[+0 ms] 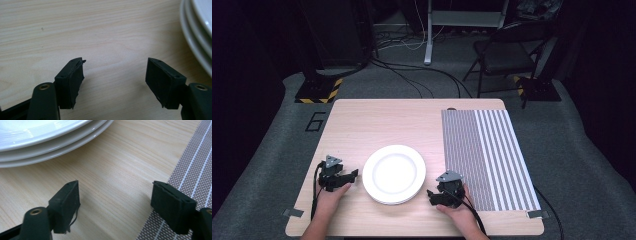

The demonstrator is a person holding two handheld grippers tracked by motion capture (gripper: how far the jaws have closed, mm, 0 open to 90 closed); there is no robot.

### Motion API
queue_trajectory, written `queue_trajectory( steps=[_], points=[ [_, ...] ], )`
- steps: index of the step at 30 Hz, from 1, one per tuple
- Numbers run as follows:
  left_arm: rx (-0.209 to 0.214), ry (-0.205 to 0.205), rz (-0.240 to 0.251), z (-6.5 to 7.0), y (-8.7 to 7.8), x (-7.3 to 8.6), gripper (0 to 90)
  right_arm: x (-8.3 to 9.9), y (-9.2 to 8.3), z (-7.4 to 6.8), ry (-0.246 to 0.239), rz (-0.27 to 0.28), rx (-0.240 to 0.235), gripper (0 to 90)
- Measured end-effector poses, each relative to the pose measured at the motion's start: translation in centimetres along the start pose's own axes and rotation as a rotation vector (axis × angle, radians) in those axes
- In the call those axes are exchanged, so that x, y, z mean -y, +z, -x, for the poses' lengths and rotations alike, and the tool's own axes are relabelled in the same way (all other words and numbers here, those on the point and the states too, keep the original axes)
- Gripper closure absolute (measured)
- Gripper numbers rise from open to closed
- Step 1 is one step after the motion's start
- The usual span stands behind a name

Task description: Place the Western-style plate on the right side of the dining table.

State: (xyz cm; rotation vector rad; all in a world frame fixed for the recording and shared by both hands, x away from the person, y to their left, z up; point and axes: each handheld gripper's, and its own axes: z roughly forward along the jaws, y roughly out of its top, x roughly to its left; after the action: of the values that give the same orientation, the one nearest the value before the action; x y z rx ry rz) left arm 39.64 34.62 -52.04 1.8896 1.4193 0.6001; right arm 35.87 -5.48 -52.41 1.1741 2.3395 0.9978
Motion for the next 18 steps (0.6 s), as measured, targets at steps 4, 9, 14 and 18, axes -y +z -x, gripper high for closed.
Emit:
queue_trajectory(
  steps=[4, 9, 14, 18],
  points=[
    [-0.001, 0.007, 0.012, 0.4, -0.7, -0.5, 32.0, -0.1, -0.2, -0.1, 0.006, 0.002, 0.001, 24.1],
    [-0.001, -0.016, 0.02, 0.5, -1.0, -0.7, 33.8, -0.4, -0.6, -0.7, -0.03, 0.029, 0.013, 30.1],
    [0.008, -0.058, 0.024, 0.1, -1.5, -0.8, 34.8, -0.6, -0.8, -1.4, -0.056, 0.024, -0.023, 29.6],
    [0.008, -0.062, 0.038, 0.1, -2.0, -0.9, 34.8, -0.7, -0.9, -1.3, -0.047, 0.026, -0.039, 28.9]
  ],
)
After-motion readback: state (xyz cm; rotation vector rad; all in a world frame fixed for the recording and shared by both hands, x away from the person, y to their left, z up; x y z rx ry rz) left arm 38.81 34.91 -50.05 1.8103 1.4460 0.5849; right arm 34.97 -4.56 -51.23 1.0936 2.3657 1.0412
